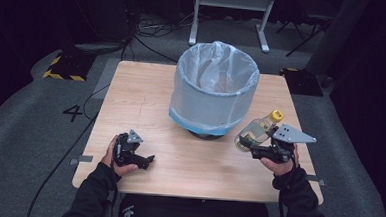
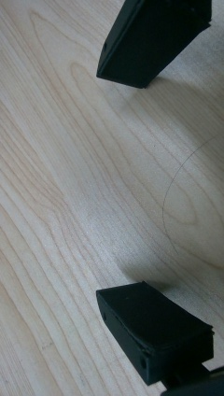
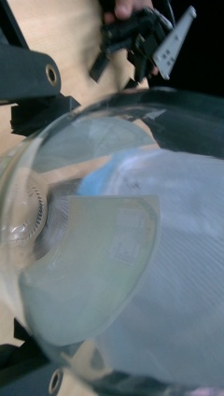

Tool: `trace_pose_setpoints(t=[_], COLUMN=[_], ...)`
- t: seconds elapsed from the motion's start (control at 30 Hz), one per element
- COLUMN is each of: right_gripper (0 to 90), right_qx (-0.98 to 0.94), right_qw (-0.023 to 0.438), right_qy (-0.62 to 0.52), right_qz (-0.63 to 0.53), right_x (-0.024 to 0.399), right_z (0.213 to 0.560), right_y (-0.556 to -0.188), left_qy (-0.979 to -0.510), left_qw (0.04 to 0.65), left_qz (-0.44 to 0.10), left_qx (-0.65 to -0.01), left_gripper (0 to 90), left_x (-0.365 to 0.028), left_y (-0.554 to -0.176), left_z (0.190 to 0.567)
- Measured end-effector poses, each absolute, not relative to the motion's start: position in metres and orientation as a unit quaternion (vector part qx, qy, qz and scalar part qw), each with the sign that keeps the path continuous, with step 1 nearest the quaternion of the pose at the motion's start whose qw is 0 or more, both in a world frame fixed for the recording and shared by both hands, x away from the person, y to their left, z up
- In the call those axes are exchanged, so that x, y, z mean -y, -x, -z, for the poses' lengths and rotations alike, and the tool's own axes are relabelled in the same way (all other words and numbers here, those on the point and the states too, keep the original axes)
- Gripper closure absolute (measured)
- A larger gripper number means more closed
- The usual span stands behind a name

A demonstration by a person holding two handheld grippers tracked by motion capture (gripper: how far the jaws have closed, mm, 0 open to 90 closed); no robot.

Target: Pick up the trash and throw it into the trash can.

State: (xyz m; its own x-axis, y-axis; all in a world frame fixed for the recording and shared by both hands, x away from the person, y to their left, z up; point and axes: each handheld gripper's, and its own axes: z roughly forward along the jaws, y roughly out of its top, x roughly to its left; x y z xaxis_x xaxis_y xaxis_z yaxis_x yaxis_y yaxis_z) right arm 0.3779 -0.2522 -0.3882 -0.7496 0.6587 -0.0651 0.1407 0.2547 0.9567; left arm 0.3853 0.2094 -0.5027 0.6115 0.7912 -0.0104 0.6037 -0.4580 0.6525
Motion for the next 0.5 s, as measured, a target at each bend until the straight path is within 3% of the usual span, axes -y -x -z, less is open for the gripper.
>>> trace_pose_setpoints(t=[0.5], right_gripper=[28.0], right_qx=[-0.732], right_qw=[0.27], right_qy=[-0.282], right_qz=[-0.559], right_x=[0.266], right_z=[0.352], right_y=[-0.399], left_qy=[-0.841], left_qw=[0.315], left_qz=[-0.149], left_qx=[-0.415], left_gripper=[0.3], left_x=[-0.209], left_y=[-0.385], left_z=[0.503])
